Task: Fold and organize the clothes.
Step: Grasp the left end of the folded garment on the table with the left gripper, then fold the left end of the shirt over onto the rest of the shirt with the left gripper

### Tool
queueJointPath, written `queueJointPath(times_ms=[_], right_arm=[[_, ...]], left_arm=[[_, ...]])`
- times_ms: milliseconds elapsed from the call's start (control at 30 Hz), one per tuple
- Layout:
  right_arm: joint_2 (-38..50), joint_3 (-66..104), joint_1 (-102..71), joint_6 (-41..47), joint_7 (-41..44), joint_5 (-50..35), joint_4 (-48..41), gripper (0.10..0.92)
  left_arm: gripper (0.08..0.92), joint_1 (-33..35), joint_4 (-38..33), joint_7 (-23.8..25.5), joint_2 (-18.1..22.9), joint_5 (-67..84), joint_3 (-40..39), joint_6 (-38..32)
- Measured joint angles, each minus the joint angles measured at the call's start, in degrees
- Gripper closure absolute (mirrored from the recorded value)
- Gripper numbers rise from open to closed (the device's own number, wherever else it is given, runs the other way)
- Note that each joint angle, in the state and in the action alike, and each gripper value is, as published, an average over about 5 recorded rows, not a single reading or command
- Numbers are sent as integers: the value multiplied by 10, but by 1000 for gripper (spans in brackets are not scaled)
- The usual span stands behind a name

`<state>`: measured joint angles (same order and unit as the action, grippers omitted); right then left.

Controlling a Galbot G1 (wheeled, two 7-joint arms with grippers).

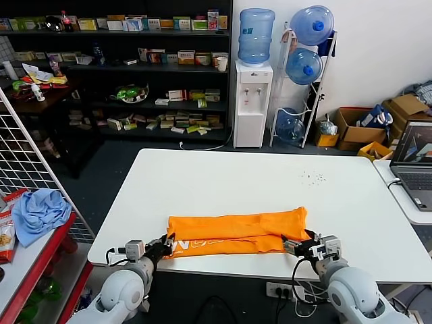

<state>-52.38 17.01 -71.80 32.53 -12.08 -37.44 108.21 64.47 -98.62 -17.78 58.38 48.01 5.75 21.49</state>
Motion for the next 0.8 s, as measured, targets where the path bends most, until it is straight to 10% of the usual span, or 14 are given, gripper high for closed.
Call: queueJointPath(times_ms=[167,800], right_arm=[[-4,0,-2,-4,0,5,0,203],[-7,4,-5,-20,6,24,7,203]], left_arm=[[885,-4,-1,3,-4,1,5,-3],[891,-39,42,21,-104,1,63,-13]])
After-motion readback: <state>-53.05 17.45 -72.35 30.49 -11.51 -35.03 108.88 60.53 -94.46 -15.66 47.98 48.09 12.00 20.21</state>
